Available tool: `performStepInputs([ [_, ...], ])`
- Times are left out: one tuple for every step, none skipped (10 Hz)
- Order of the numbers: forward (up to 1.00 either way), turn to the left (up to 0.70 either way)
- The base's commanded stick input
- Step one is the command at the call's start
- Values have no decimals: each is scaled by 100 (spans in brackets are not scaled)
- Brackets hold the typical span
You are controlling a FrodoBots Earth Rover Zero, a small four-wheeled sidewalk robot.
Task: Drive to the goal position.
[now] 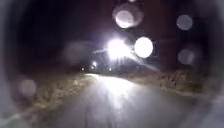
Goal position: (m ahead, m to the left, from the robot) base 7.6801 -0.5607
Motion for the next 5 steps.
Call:
performStepInputs([
  [85,6],
  [85,6],
  [85,7],
  [85,7],
  [85,6],
])
